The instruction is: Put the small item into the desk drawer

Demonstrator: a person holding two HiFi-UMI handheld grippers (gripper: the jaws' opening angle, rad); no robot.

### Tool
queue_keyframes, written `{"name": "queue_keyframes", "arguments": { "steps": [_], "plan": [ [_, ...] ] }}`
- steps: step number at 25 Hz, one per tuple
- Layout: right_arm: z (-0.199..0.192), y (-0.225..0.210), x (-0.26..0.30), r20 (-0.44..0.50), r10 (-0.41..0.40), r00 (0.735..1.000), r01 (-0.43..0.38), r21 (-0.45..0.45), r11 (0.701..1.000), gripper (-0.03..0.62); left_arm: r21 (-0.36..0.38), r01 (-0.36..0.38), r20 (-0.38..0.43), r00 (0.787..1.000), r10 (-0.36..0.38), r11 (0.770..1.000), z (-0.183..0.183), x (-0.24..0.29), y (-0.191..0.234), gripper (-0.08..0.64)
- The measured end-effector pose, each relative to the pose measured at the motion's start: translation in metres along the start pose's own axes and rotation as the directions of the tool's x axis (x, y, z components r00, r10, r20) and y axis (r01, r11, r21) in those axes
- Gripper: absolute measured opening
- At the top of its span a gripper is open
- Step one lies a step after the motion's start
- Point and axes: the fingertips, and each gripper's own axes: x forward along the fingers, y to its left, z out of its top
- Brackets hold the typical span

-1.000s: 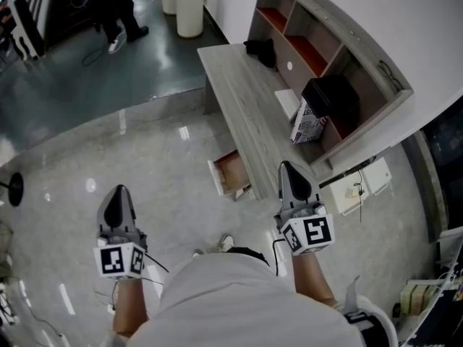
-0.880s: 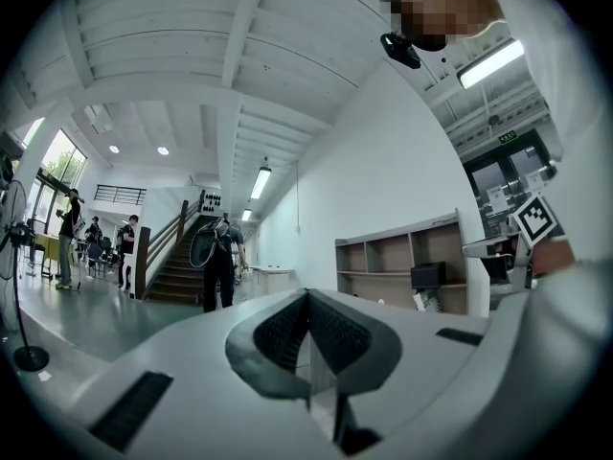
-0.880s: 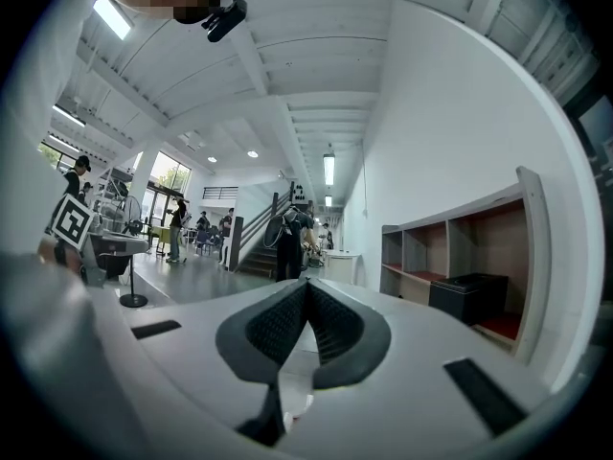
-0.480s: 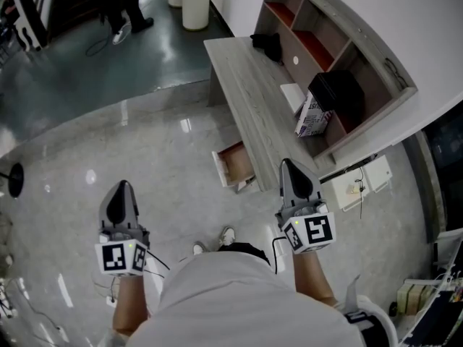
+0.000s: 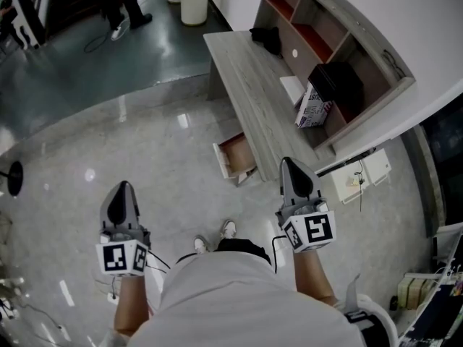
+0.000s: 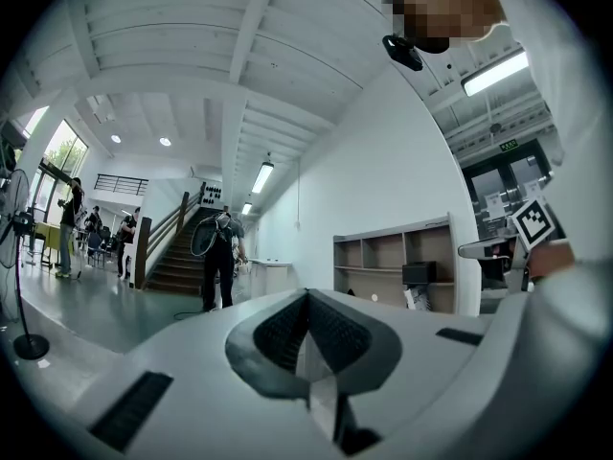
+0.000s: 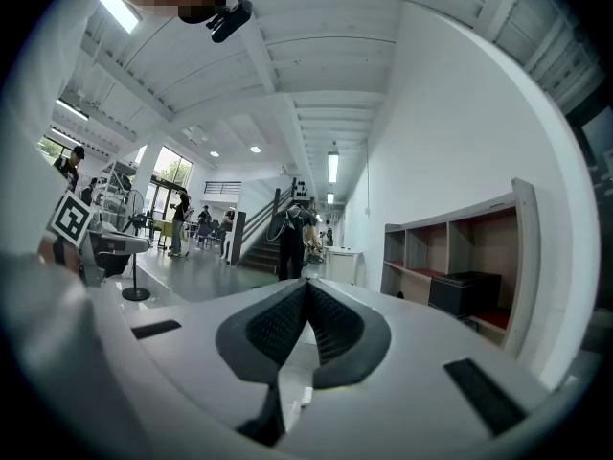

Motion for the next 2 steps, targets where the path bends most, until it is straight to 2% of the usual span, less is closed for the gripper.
{"name": "queue_keyframes", "arguments": {
  "steps": [2],
  "plan": [
    [-0.0029,0.0033,-0.0031,-0.004,-0.002,1.000,0.002,-0.001,1.000,0.021,-0.008,0.001,-0.003,1.000,-0.001,1.000,-0.0028,-0.0043,0.0008,0.018]
  ]
}}
